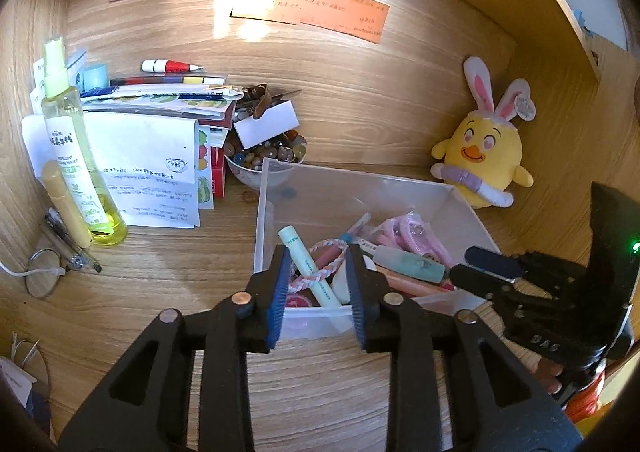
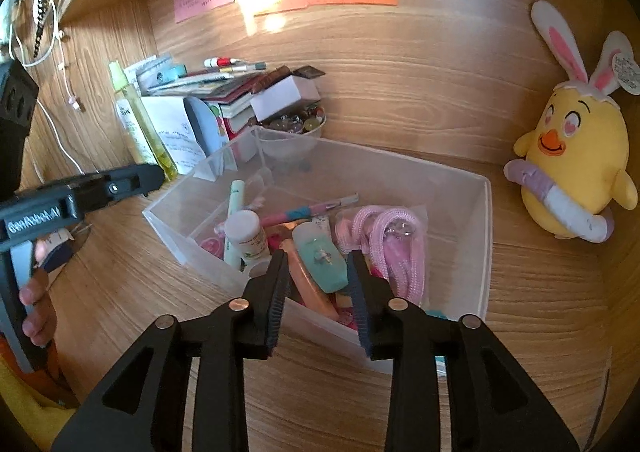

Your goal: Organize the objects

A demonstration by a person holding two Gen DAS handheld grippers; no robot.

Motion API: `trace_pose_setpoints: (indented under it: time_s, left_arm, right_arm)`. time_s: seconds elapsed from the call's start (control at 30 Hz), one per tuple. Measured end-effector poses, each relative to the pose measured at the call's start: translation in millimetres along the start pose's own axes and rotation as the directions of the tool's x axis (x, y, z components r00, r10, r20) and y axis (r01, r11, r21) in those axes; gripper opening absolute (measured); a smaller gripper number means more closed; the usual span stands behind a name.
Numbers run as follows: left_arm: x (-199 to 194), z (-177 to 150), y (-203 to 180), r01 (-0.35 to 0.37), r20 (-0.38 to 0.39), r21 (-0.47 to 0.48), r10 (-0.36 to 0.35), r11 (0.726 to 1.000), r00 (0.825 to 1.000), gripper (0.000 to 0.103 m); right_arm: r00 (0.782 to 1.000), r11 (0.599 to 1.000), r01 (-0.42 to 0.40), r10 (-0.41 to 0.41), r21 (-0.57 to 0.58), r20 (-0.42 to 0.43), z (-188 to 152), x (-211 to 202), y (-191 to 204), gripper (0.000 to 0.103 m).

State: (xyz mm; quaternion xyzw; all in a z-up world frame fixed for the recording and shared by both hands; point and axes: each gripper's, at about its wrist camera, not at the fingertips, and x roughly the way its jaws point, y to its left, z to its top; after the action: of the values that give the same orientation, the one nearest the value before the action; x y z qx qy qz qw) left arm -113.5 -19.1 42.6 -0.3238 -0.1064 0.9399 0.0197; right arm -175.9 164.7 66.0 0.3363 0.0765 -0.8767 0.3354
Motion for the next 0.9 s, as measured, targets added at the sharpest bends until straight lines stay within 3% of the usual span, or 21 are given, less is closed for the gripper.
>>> trace_pose_setpoints:
  time_s: [0.17,0.3,0.47,0.9]
  left_arm:
    - [-9,-8,-7,-0.047,0.034,0.038,0.045,0.998,0.998,0.057]
    - [-17,-16,-15,-0.072,0.058,0.07,0.068,0.995,0.996,0.068]
    - [-23,-28,-24,-0.106,0.079,0.104,0.098,0.989,0.992,0.083]
    - [-30,-54,-35,-0.079,0.059,0.095,0.073,0.992,0.996,0.093]
  right_arm:
    - [0.999,1.0,-0.019,0.018,0.005,0.038,0,-16,2,0.052]
    - [0.998,1.0,-0.015,0.014,0.012,0.065,-4,-28,3,0.069]
    - [0.997,0.999,-0.005,0.002,0.037,0.073,-11,-37,0,0.08]
    - [0.997,0.999,0.037,-0.037,0.008,0.074,-33,-54,9,0.085]
